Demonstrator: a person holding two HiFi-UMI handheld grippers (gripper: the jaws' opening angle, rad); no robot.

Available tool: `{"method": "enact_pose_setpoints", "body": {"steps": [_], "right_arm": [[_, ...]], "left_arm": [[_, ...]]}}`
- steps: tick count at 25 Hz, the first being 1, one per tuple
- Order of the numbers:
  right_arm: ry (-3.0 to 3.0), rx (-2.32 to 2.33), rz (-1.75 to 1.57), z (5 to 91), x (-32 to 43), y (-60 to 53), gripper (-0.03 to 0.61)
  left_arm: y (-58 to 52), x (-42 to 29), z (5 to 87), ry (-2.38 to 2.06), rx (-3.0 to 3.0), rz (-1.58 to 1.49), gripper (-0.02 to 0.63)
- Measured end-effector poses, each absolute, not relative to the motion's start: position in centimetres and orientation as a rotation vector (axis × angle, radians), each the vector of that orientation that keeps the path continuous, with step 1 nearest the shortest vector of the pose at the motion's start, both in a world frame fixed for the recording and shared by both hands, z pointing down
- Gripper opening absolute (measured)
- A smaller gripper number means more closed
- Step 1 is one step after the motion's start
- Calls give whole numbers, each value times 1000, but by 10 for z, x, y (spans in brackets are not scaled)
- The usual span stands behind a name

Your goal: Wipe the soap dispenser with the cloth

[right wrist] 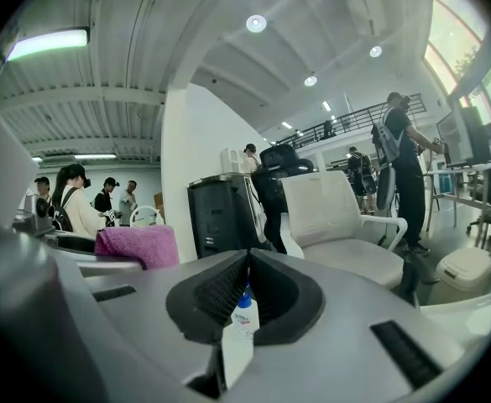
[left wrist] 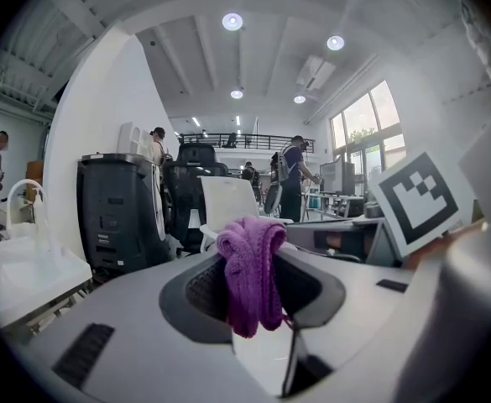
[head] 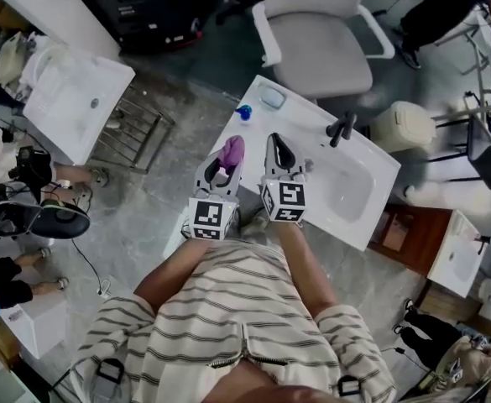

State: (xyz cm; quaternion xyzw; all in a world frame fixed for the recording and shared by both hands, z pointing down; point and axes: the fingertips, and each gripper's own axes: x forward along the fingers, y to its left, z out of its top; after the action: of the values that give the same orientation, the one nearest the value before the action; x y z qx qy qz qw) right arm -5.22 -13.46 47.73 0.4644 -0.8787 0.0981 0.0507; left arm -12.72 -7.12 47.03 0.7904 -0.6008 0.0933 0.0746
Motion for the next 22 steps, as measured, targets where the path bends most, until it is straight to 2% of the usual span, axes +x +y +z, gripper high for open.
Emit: {"method": "enact_pose_setpoints", "body": {"steps": [22], "right_arm": [[-2660, 1661, 264, 420, 35, -91, -2]], "left_arm": [[-72, -63, 427, -1666, 2620, 209, 130]]}}
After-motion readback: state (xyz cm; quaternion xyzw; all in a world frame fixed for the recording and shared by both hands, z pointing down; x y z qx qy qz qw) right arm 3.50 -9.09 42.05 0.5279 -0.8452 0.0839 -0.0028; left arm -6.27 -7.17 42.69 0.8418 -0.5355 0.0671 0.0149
